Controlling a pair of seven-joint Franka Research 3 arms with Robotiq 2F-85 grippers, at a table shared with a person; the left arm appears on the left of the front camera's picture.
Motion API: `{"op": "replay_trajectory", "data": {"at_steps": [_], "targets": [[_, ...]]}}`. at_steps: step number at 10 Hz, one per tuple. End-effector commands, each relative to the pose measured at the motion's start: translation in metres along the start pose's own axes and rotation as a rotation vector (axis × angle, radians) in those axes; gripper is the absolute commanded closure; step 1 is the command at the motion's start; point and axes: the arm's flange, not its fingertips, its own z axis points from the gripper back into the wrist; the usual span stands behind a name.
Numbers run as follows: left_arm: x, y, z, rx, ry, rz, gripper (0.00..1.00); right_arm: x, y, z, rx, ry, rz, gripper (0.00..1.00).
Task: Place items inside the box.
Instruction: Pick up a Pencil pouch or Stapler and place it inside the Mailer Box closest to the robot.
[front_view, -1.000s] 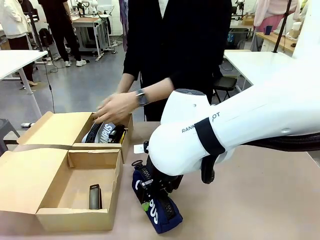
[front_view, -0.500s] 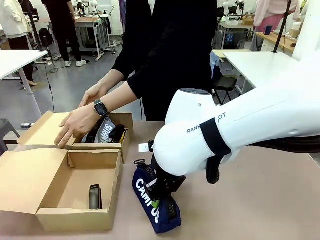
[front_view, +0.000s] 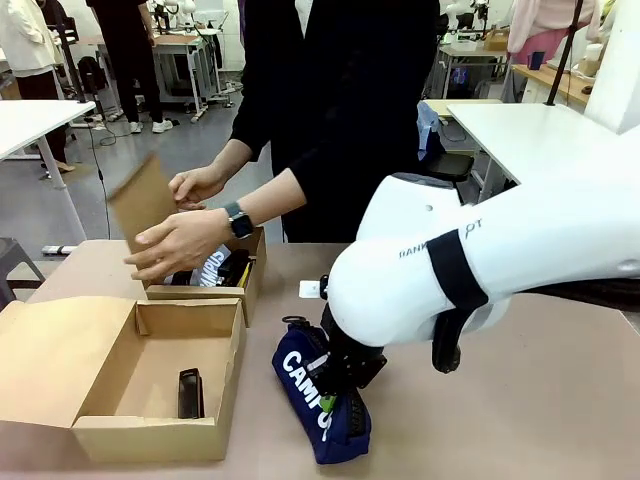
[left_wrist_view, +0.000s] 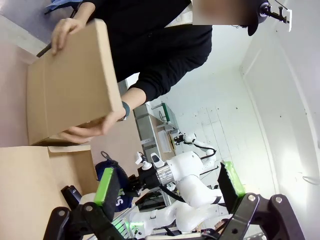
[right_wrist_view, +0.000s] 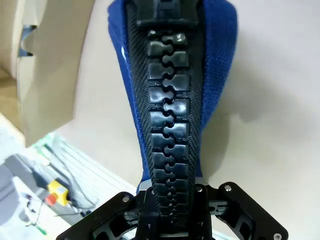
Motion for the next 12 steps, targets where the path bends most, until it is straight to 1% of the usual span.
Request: {"op": "replay_trajectory", "data": {"at_steps": [1,2,3,4,5,6,7,9,10,11,12], "targets": [[-0.001,-0.001,0.0,-0.021,-0.01,-0.02,0.0,-0.032,-0.006,0.032,0.147,-0.082,-0.088,1.0],[-0.001,-0.001,0.0,-0.021,-0.01,-0.02,0.0,-0.051,-0.004,0.052,0.227,-0.087,-0.115,1.0],[-0.001,-0.001,0.0,-0.021,-0.01,-0.02,0.0,-0.068,0.0,0.068,0.258,-0.114,-0.143,1.0],[-0.001,-0.001,0.0,-0.021,-0.01,-0.02,0.0,-0.081,0.01,0.077,0.309,-0.112,-0.146,1.0],[-0.001,-0.001,0.0,-0.021,-0.01,-0.02,0.0,-0.085,0.019,0.08,0.363,-0.134,-0.131,1.0],[-0.001,-0.001,0.0,-0.021,-0.01,-0.02,0.0,-0.084,0.019,0.082,0.39,-0.168,-0.158,1.0],[-0.001,-0.001,0.0,-0.021,-0.01,-0.02,0.0,-0.082,0.015,0.082,0.389,-0.158,-0.192,1.0],[-0.001,-0.001,0.0,-0.021,-0.01,-0.02,0.0,-0.079,0.011,0.082,0.367,-0.185,-0.233,1.0],[-0.001,-0.001,0.0,-0.021,-0.01,-0.02,0.0,-0.079,0.01,0.083,0.339,-0.215,-0.253,1.0],[-0.001,-0.001,0.0,-0.021,-0.01,-0.02,0.0,-0.071,0.02,0.093,0.367,-0.152,-0.203,1.0],[-0.001,-0.001,0.0,-0.021,-0.01,-0.02,0.0,-0.071,0.02,0.093,0.367,-0.152,-0.203,1.0]]}}
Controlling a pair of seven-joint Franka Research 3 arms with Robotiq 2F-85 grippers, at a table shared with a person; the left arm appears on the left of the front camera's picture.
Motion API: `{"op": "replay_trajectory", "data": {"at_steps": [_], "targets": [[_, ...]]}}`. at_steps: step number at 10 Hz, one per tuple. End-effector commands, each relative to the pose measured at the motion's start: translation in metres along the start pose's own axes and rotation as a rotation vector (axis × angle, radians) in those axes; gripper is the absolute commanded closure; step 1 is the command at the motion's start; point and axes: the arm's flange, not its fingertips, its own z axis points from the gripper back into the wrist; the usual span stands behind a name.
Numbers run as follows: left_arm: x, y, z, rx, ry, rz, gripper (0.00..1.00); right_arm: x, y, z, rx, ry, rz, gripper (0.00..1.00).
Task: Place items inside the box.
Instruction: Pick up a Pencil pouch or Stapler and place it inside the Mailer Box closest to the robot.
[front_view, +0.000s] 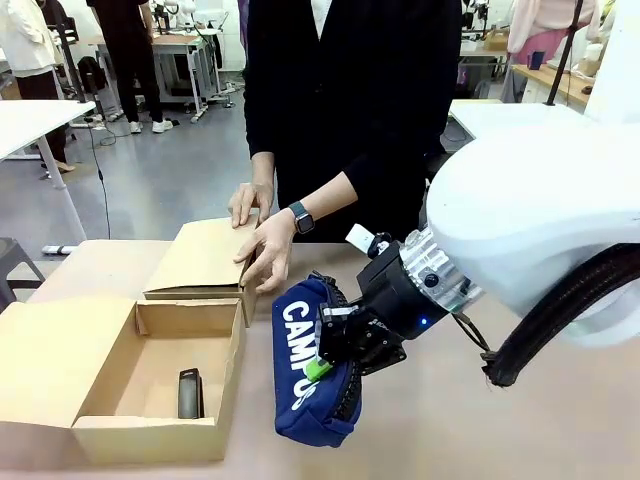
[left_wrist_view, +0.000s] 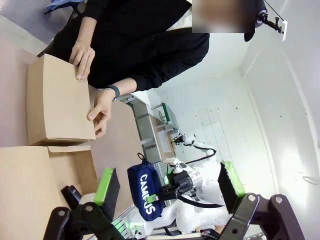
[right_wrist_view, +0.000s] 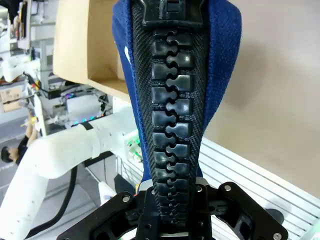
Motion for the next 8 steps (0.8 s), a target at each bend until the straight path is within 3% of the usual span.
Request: {"op": "replay_trajectory", "data": {"at_steps": [1,8], "targets": [[-0.0011,-0.0013,-0.0001,-0.021,-0.01,-0.02,0.0,-0.0036,0.004,0.0015,0.011,0.012,0.012,1.0],[-0.0011,-0.0013,-0.0001,-0.021,-0.01,-0.02,0.0,-0.0036,0.004,0.0015,0.011,0.012,0.012,1.0]]}}
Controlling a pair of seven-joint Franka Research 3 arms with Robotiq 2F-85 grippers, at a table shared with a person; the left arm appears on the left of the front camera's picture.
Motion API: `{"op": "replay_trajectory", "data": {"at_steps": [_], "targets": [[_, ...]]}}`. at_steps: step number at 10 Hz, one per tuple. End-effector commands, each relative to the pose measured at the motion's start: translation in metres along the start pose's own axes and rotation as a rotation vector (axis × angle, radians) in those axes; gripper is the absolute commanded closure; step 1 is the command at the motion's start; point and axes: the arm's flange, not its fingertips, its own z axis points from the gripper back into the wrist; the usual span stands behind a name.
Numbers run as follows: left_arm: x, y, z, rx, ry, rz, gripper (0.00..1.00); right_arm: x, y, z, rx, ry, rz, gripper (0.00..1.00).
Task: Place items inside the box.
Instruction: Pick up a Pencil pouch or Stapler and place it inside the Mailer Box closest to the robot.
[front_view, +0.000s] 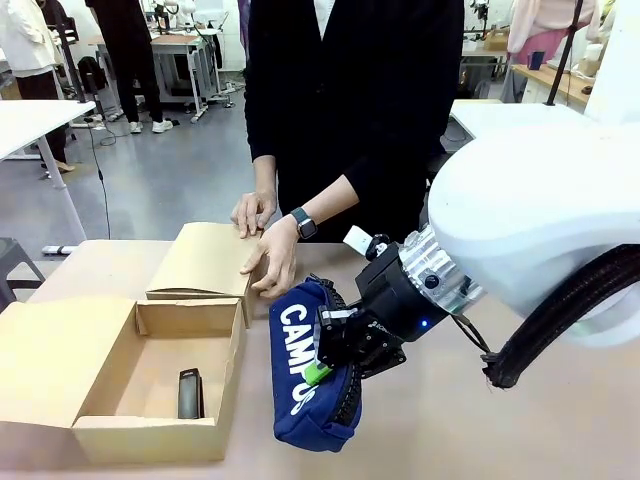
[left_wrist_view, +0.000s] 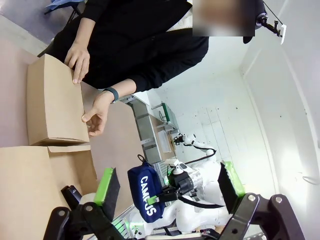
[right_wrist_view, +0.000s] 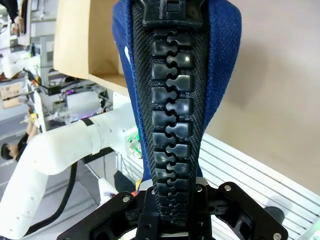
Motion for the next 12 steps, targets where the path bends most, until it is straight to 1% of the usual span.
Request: {"op": "replay_trajectory", "data": {"at_steps": [1,5,6,8,9,10,12], "targets": [[-0.001,-0.001,0.0,-0.021,-0.01,-0.02,0.0,-0.001,0.002,0.001,0.009,-0.001,0.005,1.0],[-0.001,-0.001,0.0,-0.021,-0.01,-0.02,0.0,-0.001,0.002,0.001,0.009,-0.001,0.005,1.0],[-0.001,-0.001,0.0,-0.021,-0.01,-0.02,0.0,0.0,0.0,0.0,0.0,0.0,0.0,0.93],[-0.001,-0.001,0.0,-0.021,-0.01,-0.02,0.0,0.006,0.031,0.004,-0.114,-0.084,-0.118,0.93],[-0.001,-0.001,0.0,-0.021,-0.01,-0.02,0.0,0.012,0.05,0.003,-0.107,-0.122,-0.131,0.93],[-0.001,-0.001,0.0,-0.021,-0.01,-0.02,0.0,0.021,0.074,-0.002,-0.114,-0.122,-0.158,0.93],[-0.001,-0.001,0.0,-0.021,-0.01,-0.02,0.0,0.04,0.109,-0.019,-0.121,-0.076,-0.154,0.93]]}}
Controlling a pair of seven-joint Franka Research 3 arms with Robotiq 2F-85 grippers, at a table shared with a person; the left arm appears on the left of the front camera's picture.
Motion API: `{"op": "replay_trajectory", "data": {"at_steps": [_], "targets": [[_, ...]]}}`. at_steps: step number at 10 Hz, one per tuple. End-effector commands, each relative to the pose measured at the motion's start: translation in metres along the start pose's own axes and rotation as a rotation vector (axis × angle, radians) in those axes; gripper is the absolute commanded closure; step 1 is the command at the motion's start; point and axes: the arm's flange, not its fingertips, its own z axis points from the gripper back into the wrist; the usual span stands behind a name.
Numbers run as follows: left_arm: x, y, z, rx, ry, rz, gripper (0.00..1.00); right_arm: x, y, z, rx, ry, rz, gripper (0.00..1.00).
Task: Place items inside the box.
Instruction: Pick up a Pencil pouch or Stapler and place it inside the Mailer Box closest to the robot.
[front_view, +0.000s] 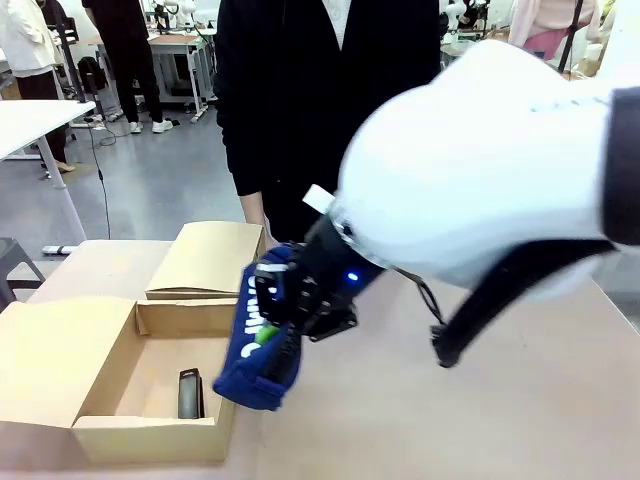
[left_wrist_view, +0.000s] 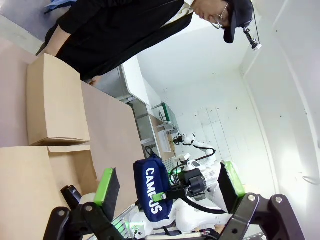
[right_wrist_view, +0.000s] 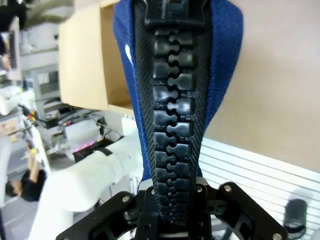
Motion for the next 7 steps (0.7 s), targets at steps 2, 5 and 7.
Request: {"op": "replay_trajectory", "data": {"at_steps": [2,5,7], "targets": [[-0.001,-0.001,0.0,-0.021,-0.01,-0.02,0.0,0.041,0.059,-0.042,-0.049,0.023,0.026,0.93],[-0.001,-0.001,0.0,-0.021,-0.01,-0.02,0.0,0.072,0.102,-0.093,-0.123,0.043,0.052,0.93],[-0.001,-0.001,0.0,-0.021,-0.01,-0.02,0.0,0.078,0.132,-0.126,-0.219,0.054,0.083,0.93]]}}
